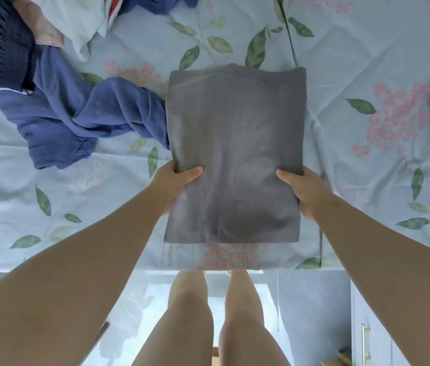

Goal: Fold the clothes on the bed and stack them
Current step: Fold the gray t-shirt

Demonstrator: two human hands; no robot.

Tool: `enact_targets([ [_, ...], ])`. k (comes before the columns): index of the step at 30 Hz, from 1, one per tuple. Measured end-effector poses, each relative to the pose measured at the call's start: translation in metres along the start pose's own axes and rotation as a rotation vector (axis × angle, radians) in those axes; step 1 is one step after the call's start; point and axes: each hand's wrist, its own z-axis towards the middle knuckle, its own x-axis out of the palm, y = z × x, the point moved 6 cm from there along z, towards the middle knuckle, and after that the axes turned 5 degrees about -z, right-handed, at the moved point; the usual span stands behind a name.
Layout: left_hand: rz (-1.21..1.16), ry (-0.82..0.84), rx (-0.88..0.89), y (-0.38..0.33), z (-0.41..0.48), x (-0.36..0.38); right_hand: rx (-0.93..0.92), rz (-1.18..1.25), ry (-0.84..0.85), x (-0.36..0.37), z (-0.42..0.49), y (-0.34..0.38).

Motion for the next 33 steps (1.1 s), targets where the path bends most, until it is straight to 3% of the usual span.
enact_targets([
  [3, -0.014, 0.120, 0.016, -0.016, -0.010, 0.004, -0.032, 0.069, 0.093, 0.000, -0.015, 0.018],
  [8, -0.152, 0.210, 0.135, -0.058, -0.054, -0.003, -0.090, 0.238, 0.083, -0.017, -0.058, 0.051],
  [13, -0.121, 0.307, 0.250, -0.089, -0.116, -0.008, -0.169, 0.218, 0.184, -0.042, -0.115, 0.072],
  [16, -0.043, 0.270, 0.243, -0.092, -0.143, -0.007, -0.149, 0.123, 0.192, -0.052, -0.146, 0.073],
  [21, 0.228, 0.136, 0.260, -0.087, -0.175, -0.004, -0.155, -0.044, 0.058, -0.078, -0.175, 0.059],
  [26, 0.306, 0.152, 0.033, -0.064, -0.196, -0.005, -0.133, -0.172, 0.043, -0.094, -0.196, 0.045],
  [33, -0.170, 0.166, -0.169, -0.039, -0.216, 0.009, 0.051, -0.017, 0.041, -0.102, -0.203, 0.021],
])
